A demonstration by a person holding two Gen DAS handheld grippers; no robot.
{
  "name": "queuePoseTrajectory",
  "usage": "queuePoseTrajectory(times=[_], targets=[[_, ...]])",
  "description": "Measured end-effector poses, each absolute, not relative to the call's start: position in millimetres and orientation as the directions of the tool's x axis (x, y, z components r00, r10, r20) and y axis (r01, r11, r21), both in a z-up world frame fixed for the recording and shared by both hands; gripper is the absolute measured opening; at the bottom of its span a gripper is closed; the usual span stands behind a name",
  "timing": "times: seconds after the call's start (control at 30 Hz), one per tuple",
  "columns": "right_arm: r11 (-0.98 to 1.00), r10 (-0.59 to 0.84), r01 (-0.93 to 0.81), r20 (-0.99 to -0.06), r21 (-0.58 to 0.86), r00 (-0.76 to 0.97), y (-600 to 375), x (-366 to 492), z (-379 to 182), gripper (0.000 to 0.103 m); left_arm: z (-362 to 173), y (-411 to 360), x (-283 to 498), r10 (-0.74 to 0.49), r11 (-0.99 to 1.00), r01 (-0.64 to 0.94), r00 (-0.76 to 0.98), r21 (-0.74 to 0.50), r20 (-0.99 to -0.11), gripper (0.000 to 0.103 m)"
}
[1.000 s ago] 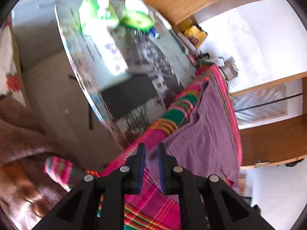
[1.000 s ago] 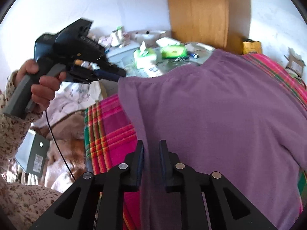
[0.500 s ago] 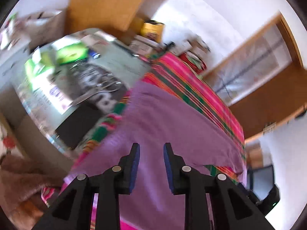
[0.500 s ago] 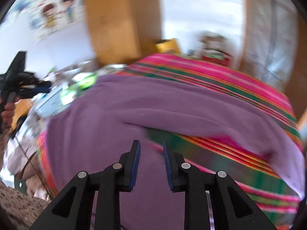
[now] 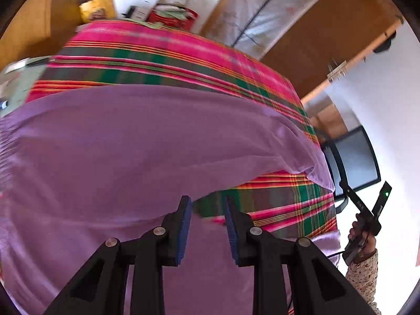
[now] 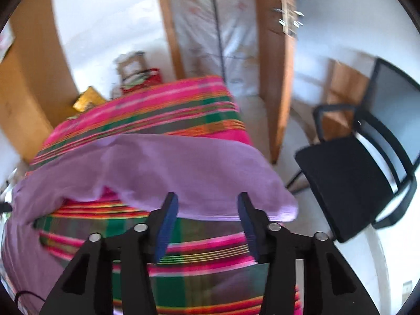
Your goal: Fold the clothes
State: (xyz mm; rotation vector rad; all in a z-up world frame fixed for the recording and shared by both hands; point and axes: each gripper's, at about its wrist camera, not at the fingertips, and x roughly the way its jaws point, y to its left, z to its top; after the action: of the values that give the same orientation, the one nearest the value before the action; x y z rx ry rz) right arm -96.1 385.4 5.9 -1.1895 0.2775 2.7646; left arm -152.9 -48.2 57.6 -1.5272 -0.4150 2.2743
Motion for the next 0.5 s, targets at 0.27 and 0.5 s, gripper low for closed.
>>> queuePoseTrajectory(times=[0.27,0.5], targets=[[-0.981,0.026,-0.163,-0.753,0.109,-0.657,387.7,-131.8,-17.5,0.05,34.2,-3.7,-182.7,0.47,-0.881,-0.207,-0.281,-0.426,-0.837,0.026],[-0.984,-0.009,-0.13,-0.759,0.123,-0.651,375.7,-149.6,-24.4,0.05,20.4,1.7,-197.7,0.479,-0.877,-0.18,-0.273,-0.445,-0.834,0.026]])
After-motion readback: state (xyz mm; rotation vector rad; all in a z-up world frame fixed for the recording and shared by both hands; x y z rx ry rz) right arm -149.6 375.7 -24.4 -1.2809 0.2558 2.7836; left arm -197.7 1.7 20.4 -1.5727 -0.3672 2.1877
